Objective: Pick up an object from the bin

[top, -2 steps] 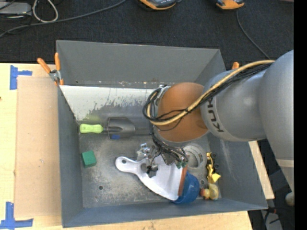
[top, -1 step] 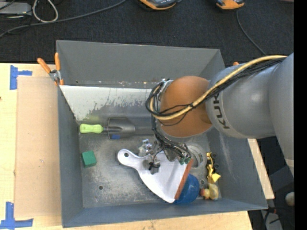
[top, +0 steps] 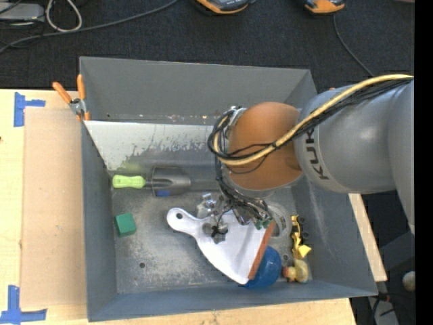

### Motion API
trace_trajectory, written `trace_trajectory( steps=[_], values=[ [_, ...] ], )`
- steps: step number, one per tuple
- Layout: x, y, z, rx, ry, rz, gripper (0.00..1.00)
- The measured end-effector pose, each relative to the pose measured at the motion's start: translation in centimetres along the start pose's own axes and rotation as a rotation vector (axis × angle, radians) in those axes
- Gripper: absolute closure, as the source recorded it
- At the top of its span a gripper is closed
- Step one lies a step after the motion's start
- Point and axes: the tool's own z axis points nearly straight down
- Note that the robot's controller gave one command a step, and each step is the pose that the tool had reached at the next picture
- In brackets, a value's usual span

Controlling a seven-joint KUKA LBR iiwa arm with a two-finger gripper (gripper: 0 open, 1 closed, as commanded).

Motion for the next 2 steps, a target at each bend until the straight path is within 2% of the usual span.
trace_trajectory(
  steps=[2],
  values=[
    [-0.03, 0.04, -1.72, 0.0, 0.0, 0.004, 1.0]
  ],
)
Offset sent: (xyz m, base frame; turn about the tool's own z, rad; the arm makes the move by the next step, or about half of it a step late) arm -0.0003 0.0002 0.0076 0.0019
